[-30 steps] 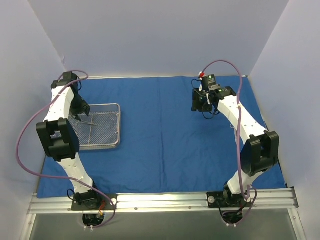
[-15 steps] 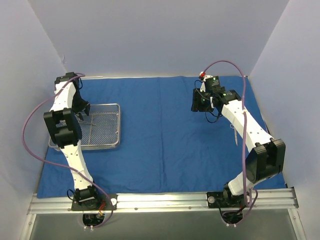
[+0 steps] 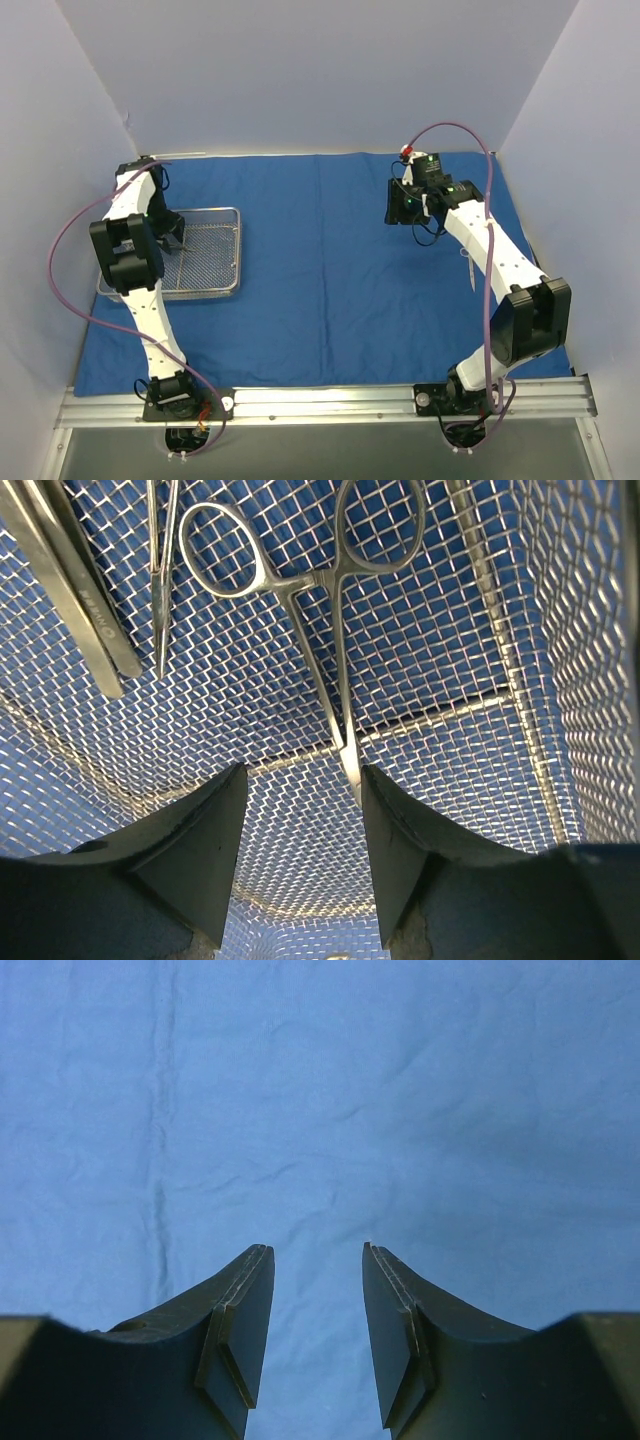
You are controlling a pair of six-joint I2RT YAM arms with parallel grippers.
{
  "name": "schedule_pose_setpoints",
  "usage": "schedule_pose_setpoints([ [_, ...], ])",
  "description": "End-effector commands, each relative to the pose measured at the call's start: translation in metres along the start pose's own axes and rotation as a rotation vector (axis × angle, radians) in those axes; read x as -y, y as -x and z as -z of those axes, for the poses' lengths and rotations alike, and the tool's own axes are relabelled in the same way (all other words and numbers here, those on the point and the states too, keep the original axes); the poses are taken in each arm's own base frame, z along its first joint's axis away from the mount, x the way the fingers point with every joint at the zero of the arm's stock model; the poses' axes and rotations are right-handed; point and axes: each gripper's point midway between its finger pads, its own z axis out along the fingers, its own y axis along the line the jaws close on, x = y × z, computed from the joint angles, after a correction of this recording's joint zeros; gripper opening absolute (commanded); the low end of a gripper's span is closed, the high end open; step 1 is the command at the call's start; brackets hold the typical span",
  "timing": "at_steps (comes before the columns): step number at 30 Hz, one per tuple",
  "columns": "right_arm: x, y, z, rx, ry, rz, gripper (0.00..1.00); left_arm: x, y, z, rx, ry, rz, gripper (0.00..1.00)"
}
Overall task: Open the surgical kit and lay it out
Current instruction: Pick up the medical item from the container.
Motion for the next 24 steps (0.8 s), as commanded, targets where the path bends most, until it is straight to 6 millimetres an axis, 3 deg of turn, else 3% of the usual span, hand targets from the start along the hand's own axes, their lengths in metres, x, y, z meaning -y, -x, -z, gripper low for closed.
schedule_pose_setpoints([
  [1,0.008,0.003,0.006,0.017,-0.02,0.0,0.41,0.007,0.012,-0.003,0.011,-0.027,0.055,0.58],
  [13,0.016,0.004,0.004,0.012,-0.01,-0.052,0.41,0.01,0.01,-0.025,-0.022,-0.006,0.091,0.54],
  [24,0.021,0.006,0.011,0.022,-0.018,-0.066,0.41,0.009,0.002,-0.04,-0.043,0.009,0.08,0.17],
])
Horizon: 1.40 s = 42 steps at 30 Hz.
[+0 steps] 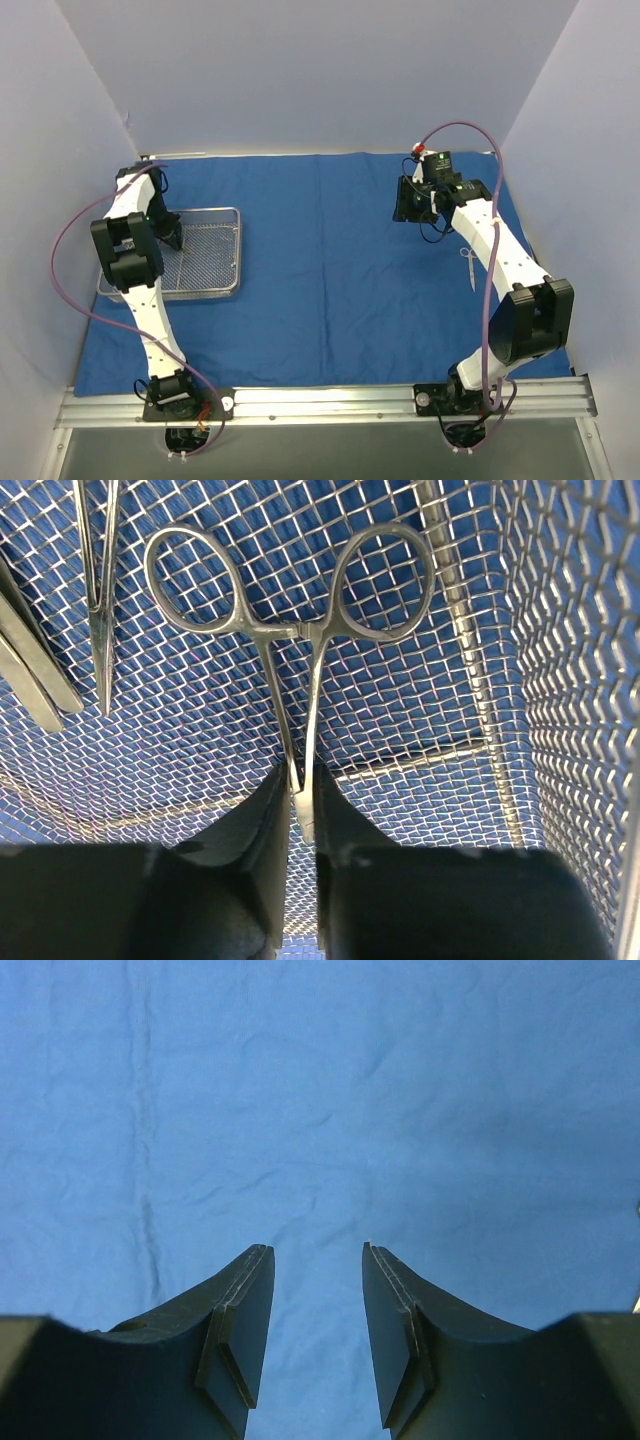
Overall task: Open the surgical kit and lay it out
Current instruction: Pick up the medical item from the container, then place the medical item in the surgical kit.
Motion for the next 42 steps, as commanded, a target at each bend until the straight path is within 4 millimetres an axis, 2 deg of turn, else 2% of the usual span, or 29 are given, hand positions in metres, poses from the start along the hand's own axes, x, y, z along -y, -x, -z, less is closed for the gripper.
schedule_pose_setpoints([
  [1,0.0,0.002,0.011,0.016,0.006,-0.004,0.41,-0.007,0.0,-0.015,0.002,0.027,0.011,0.15],
  [6,-0.005,0.005,0.01,0.015,0.017,0.005,0.41,-0.01,0.0,0.0,0.014,0.003,0.005,0.02],
  [17,-0.024,0.02,0.003,0.028,0.06,0.029,0.41,-0.022,-0.012,0.057,0.042,-0.103,-0.011,0.02],
  [27,-0.063,0.022,-0.004,0.006,0.152,0.073,0.42,-0.016,-0.047,0.121,0.11,-0.234,-0.199,0.02],
  [31,-0.084,0.023,-0.009,-0.02,0.244,0.064,0.42,-0.005,-0.078,0.159,0.108,-0.391,-0.365,0.02],
  [33,-0.101,0.024,-0.008,-0.026,0.322,0.063,0.42,0.003,-0.096,0.171,0.101,-0.474,-0.468,0.02],
  [34,-0.106,0.025,-0.007,-0.03,0.349,0.052,0.42,0.006,-0.104,0.185,0.105,-0.541,-0.512,0.02],
  [36,-0.12,0.025,-0.005,-0.037,0.421,0.054,0.42,0.02,-0.142,0.205,0.088,-0.673,-0.668,0.02],
  [37,-0.125,0.027,-0.002,-0.034,0.449,0.057,0.43,0.02,-0.152,0.222,0.097,-0.746,-0.716,0.02],
  [39,-0.137,0.029,0.003,-0.029,0.515,0.061,0.44,0.024,-0.184,0.241,0.074,-0.869,-0.833,0.02],
  [40,-0.145,0.024,0.008,-0.046,0.575,0.062,0.45,0.022,-0.194,0.254,0.077,-0.926,-0.869,0.02],
  [41,-0.153,0.03,0.015,-0.02,0.618,0.067,0.47,0.022,-0.204,0.26,0.071,-0.966,-0.911,0.02],
  [42,-0.158,0.03,0.02,-0.014,0.656,0.069,0.49,0.021,-0.226,0.275,0.054,-1.049,-0.975,0.02],
])
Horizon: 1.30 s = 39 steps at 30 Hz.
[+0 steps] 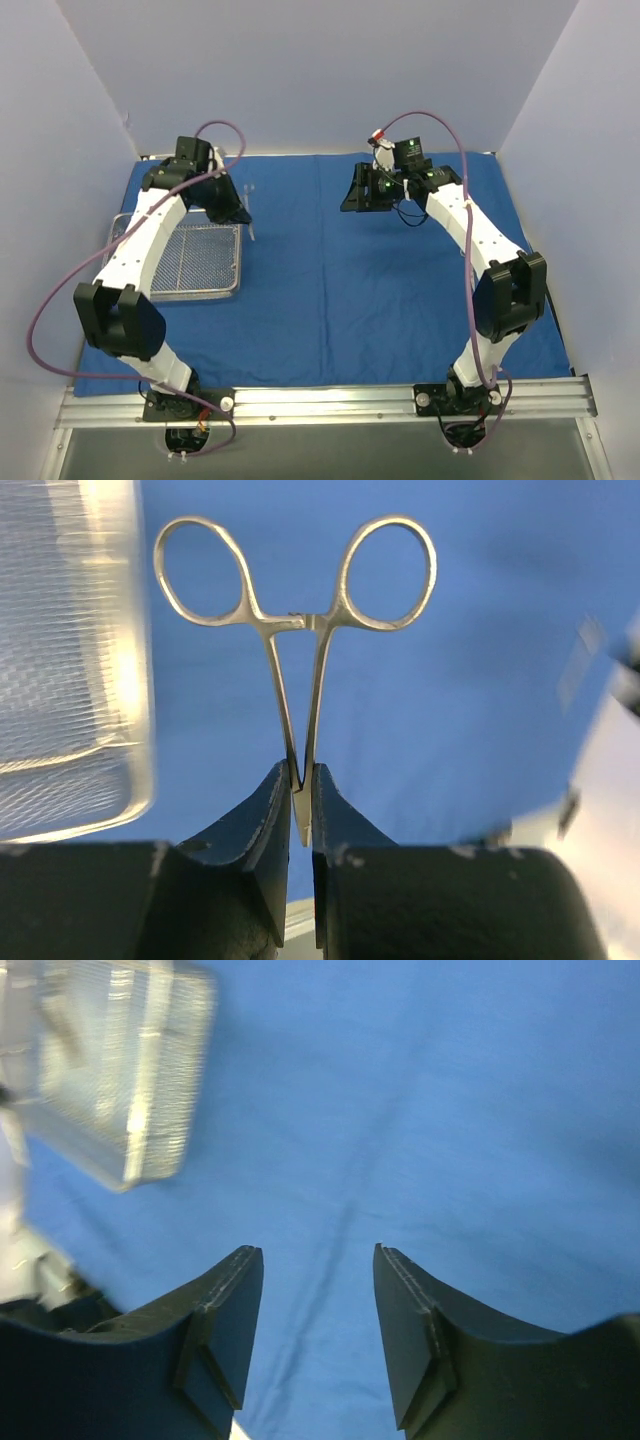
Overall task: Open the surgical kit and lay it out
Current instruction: Place the medical item in the surgical kit.
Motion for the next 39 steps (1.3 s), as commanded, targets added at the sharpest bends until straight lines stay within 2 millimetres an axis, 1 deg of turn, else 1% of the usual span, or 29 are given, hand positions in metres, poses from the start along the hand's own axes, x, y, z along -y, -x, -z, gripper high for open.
schedule_pose_setpoints([
  [1,-0.057,0.017,0.016,0.058,0.271,0.058,0.5,0.073,-0.012,0.032,0.051,-0.33,-0.247,0.02],
  [3,-0.071,0.019,0.024,0.073,0.333,0.052,0.52,0.096,-0.026,0.04,0.04,-0.419,-0.322,0.02],
  [4,-0.082,0.024,0.029,0.101,0.396,0.078,0.53,0.107,-0.037,0.042,0.02,-0.457,-0.357,0.02],
  [5,-0.087,0.021,0.033,0.111,0.425,0.078,0.54,0.115,-0.04,0.044,0.018,-0.493,-0.374,0.02],
  [6,-0.094,0.024,0.038,0.124,0.455,0.054,0.55,0.123,-0.047,0.048,0.0,-0.537,-0.387,0.02],
  [7,-0.103,0.036,0.045,0.186,0.498,0.084,0.59,0.128,-0.054,0.05,-0.011,-0.56,-0.403,0.02],
  [8,-0.11,0.035,0.052,0.202,0.527,0.081,0.59,0.131,-0.056,0.05,-0.009,-0.571,-0.415,0.02],
  [10,-0.121,0.041,0.062,0.229,0.574,0.045,0.61,0.135,-0.059,0.054,-0.012,-0.589,-0.43,0.02],
  [11,-0.127,0.047,0.069,0.264,0.598,0.067,0.62,0.137,-0.058,0.055,-0.011,-0.603,-0.438,0.02],
  [12,-0.129,0.047,0.071,0.265,0.613,0.069,0.63,0.139,-0.06,0.056,-0.018,-0.615,-0.443,0.02],
  [13,-0.136,0.052,0.077,0.287,0.647,0.073,0.64,0.142,-0.061,0.058,-0.02,-0.626,-0.449,0.02],
  [14,-0.139,0.048,0.077,0.271,0.677,0.066,0.64,0.148,-0.065,0.061,-0.025,-0.653,-0.457,0.02],
  [16,-0.145,0.051,0.08,0.277,0.717,0.071,0.63,0.155,-0.069,0.063,-0.036,-0.685,-0.467,0.02],
  [17,-0.146,0.05,0.076,0.263,0.726,0.051,0.63,0.161,-0.073,0.066,-0.045,-0.707,-0.474,0.02],
  [20,-0.158,0.048,0.075,0.248,0.778,0.061,0.63,0.169,-0.072,0.07,-0.048,-0.745,-0.472,0.02],
  [25,-0.17,0.037,0.066,0.207,0.812,0.066,0.61,0.185,-0.068,0.081,-0.047,-0.816,-0.452,0.02],
  [29,-0.173,0.033,0.066,0.202,0.818,0.064,0.59,0.191,-0.064,0.086,-0.035,-0.836,-0.453,0.02],
  [33,-0.17,0.029,0.063,0.186,0.809,0.058,0.59,0.199,-0.06,0.09,-0.027,-0.868,-0.439,0.02],
  [39,-0.169,0.029,0.059,0.171,0.815,0.053,0.56,0.21,-0.058,0.107,-0.011,-0.933,-0.444,0.02],
])
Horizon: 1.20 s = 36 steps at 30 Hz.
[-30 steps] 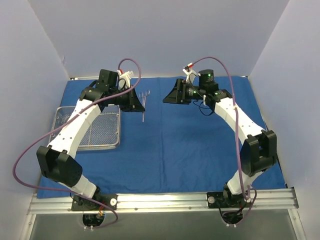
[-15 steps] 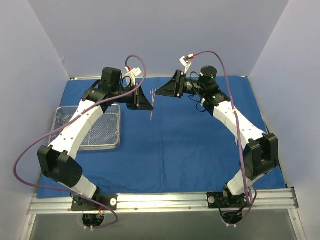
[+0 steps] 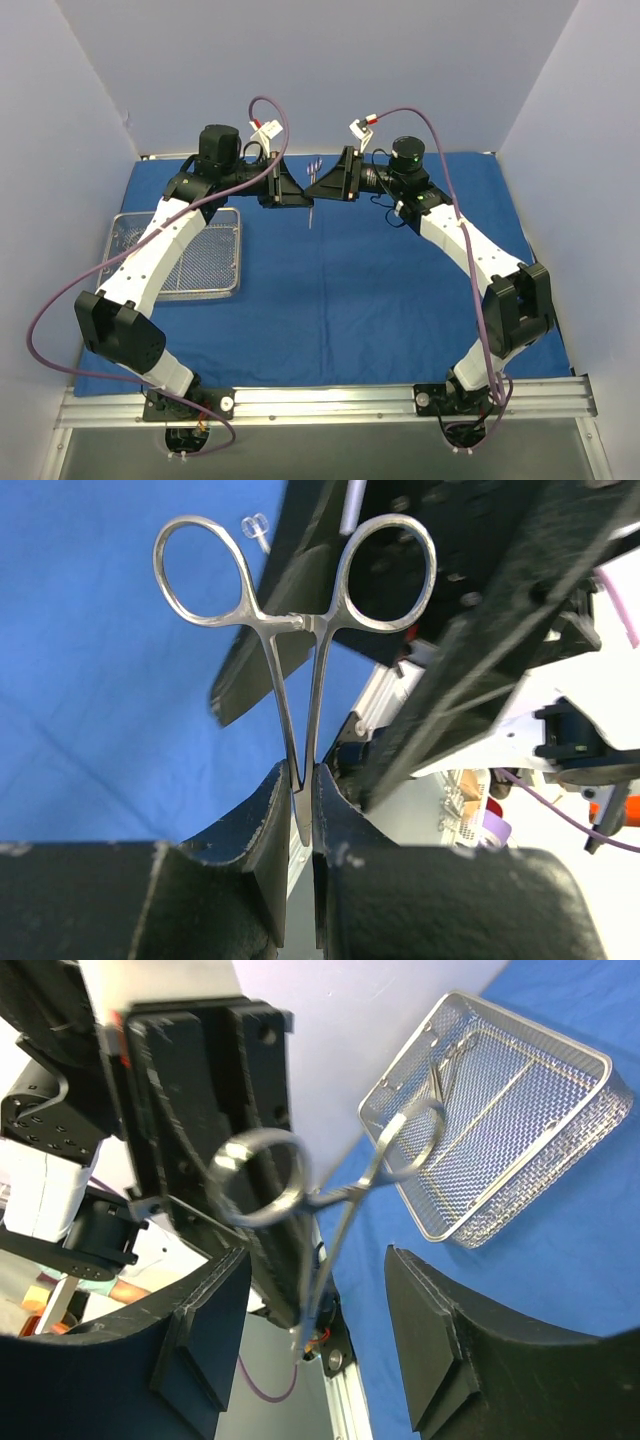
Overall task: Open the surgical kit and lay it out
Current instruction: Place the medical item in the surgical kit.
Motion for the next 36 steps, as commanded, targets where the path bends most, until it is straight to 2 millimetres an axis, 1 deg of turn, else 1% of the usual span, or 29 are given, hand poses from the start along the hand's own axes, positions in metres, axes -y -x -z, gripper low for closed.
schedule_pose_setpoints([
  [1,-0.01,0.003,-0.001,-0.012,0.057,0.045,0.56,0.04,0.024,0.009,0.071,-0.118,-0.095,0.02],
  [6,-0.014,0.007,-0.004,-0.019,0.087,0.059,0.54,0.045,0.021,0.009,0.062,-0.16,-0.09,0.02],
  [10,-0.02,0.008,-0.004,-0.011,0.128,0.055,0.52,0.055,0.021,0.008,0.052,-0.19,-0.108,0.02],
  [14,-0.024,0.009,-0.004,-0.006,0.156,0.05,0.43,0.058,0.018,0.006,0.039,-0.205,-0.112,0.02],
  [15,-0.026,0.01,-0.004,-0.003,0.164,0.048,0.34,0.058,0.018,0.006,0.038,-0.207,-0.112,0.02],
  [17,-0.026,0.01,-0.004,-0.001,0.165,0.048,0.23,0.059,0.017,0.005,0.036,-0.209,-0.113,0.02],
  [18,-0.027,0.01,-0.003,0.0,0.166,0.047,0.09,0.058,0.017,0.005,0.037,-0.208,-0.113,0.02],
  [20,-0.027,0.009,-0.003,0.003,0.163,0.044,0.01,0.057,0.017,0.004,0.033,-0.208,-0.108,0.02],
  [24,-0.027,0.008,-0.002,0.002,0.153,0.042,0.0,0.057,0.018,0.003,0.034,-0.21,-0.107,0.02],
  [31,-0.014,0.008,-0.002,-0.009,0.064,0.056,0.0,0.054,0.02,0.002,0.037,-0.197,-0.105,0.03],
  [32,-0.009,0.006,-0.002,-0.014,0.043,0.053,0.0,0.053,0.021,0.002,0.039,-0.192,-0.104,0.08],
  [34,-0.005,0.01,0.0,0.0,0.008,0.058,0.0,0.052,0.02,0.002,0.039,-0.184,-0.106,0.15],
  [35,-0.002,0.01,0.0,0.002,-0.008,0.06,0.0,0.051,0.02,0.003,0.04,-0.181,-0.106,0.21],
  [36,0.001,0.009,0.003,0.0,-0.033,0.065,0.0,0.05,0.02,0.003,0.042,-0.175,-0.105,0.24],
])
